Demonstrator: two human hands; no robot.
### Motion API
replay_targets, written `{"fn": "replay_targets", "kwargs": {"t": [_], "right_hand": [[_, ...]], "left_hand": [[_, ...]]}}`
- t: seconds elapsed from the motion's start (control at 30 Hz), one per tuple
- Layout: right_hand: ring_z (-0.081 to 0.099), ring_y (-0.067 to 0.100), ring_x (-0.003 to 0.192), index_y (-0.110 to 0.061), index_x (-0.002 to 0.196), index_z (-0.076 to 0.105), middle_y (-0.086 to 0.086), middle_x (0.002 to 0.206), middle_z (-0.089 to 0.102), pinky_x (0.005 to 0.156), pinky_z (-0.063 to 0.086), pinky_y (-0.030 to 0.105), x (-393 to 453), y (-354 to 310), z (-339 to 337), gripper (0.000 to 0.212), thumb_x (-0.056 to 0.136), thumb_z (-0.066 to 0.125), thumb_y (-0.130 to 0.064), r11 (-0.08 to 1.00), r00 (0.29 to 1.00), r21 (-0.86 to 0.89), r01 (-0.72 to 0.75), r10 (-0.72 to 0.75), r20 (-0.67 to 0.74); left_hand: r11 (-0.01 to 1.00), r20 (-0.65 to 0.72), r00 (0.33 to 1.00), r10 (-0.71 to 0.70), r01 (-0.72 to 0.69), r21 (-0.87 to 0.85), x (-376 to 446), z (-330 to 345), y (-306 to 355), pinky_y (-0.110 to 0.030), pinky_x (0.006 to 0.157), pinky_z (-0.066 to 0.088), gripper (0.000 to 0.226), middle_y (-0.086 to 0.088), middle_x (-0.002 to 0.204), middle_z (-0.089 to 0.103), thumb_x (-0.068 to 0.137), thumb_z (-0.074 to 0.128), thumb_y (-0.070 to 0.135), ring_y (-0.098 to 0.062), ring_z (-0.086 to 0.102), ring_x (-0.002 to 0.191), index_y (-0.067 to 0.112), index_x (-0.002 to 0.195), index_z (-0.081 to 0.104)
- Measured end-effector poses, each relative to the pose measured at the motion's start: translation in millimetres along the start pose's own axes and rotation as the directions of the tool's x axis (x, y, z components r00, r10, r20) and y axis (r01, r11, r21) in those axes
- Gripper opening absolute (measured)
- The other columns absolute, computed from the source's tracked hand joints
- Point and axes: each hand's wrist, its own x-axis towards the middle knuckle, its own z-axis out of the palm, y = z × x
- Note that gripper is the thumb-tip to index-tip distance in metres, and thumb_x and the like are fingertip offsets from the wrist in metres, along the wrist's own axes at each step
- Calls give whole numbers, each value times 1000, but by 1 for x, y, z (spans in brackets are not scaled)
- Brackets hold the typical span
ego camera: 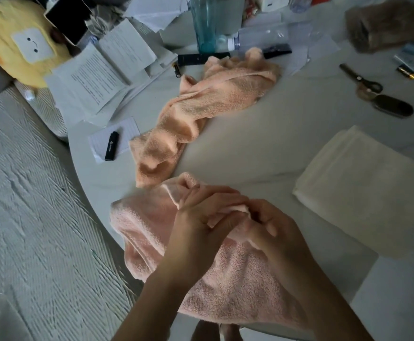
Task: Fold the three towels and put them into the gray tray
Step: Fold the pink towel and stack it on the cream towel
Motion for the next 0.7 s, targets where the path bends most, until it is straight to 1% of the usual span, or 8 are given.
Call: {"fn": "replay_targets", "kwargs": {"t": [0.1,0.2,0.3,0.37,0.43,0.57,0.63,0.7], "right_hand": [[65,7,69,-30,98,71,-1,82,71,56,48,24,-1,-1,0,26,75,69,-41,996,996,93,14,-7,-85],[69,11,74,-31,94,70,-1,86,73,57,55,26,4,-8,-12,14,81,65,-32,997,962,45,66,-51,-267],[70,12,81,-29,96,71,-7,87,74,69,56,32,22,-22,-37,17,81,62,-30,994,873,-13,112,-105,-476],[69,8,79,-30,94,72,-11,85,73,67,56,28,46,-30,-52,18,80,62,-34,990,807,-72,121,-141,-574],[64,-3,72,-30,91,71,-15,80,71,63,51,19,76,-32,-61,14,82,61,-34,979,781,-186,79,-177,-598],[62,19,78,-16,97,65,-5,81,63,62,43,28,119,-12,-60,15,87,57,-23,911,843,-393,-127,-109,-527],[60,22,81,-14,115,56,-2,88,61,61,38,28,119,5,-50,32,86,61,-24,841,890,-487,-234,-16,-455],[62,28,97,-9,133,44,7,108,63,75,46,32,112,22,-40,54,85,64,-22,762,918,-601,-241,-21,-395]], "left_hand": [[994,-9,1000,-7,8,108,5,-5,0,-54,102,46,34,15,121,65,88,69,37,-10,59,120,31,121,68],[967,-209,968,-141,179,179,7,-30,-22,-51,103,47,39,14,124,62,88,65,42,-12,58,121,37,126,60],[825,-417,782,-464,553,119,-3,-66,-63,-46,101,47,57,0,130,54,86,66,48,-26,54,123,28,137,52],[696,-389,636,-666,718,-17,-11,-82,-92,-51,102,47,66,-13,138,53,89,67,48,-34,54,127,18,144,46],[593,-250,548,-798,788,-167,-13,-87,-111,-55,102,50,71,-19,135,60,89,69,51,-38,60,121,9,143,48],[533,-108,540,-835,744,-402,-12,-86,-124,-56,96,55,70,-18,108,76,70,76,59,-38,73,101,7,115,73],[522,-67,563,-824,707,-477,-11,-93,-128,-55,95,56,57,-17,104,78,69,80,52,-36,75,99,10,108,77],[544,-13,615,-788,686,-484,-12,-97,-132,-57,97,54,51,-17,108,77,73,80,44,-37,73,103,14,113,75]]}}
